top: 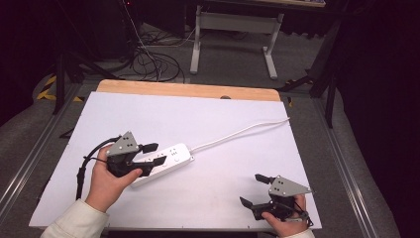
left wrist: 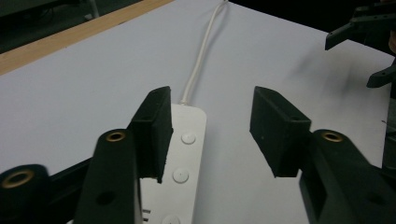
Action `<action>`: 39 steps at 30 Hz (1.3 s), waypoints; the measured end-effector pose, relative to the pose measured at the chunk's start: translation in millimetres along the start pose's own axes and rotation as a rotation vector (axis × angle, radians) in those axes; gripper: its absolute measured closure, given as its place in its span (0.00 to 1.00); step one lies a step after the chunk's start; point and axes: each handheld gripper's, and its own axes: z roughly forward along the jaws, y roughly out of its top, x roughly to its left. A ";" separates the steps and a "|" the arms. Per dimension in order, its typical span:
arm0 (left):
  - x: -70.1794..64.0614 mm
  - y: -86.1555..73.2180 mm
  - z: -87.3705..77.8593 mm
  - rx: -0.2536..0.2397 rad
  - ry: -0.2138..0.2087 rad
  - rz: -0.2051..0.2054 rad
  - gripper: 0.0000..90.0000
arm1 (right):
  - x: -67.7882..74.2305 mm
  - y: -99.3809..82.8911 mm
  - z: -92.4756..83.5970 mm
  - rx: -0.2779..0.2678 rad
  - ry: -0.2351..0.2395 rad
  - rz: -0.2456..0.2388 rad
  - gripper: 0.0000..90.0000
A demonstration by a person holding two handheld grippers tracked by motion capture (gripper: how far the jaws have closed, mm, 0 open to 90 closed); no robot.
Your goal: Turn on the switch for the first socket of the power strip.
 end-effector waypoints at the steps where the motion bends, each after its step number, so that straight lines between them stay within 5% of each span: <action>1: 0.7 0.0 0.3 0.003 -0.006 0.000 0.61 | 0.0 0.0 0.0 0.000 0.000 0.000 0.12; 4: 3.0 0.3 1.7 0.004 -0.036 0.002 0.86 | 0.4 0.2 0.5 0.001 0.000 -0.001 0.12; 9: 7.0 0.9 8.6 0.027 -0.050 0.015 1.00 | 0.4 0.1 0.6 0.001 0.000 -0.002 0.12; 22: 24.7 -2.8 40.5 0.121 -0.091 -0.109 1.00 | -0.1 -0.4 0.1 0.003 0.003 -0.002 0.12; 39: 24.8 -5.4 70.7 0.198 -0.101 -0.122 1.00 | 0.0 -0.4 0.0 0.004 0.005 -0.004 0.12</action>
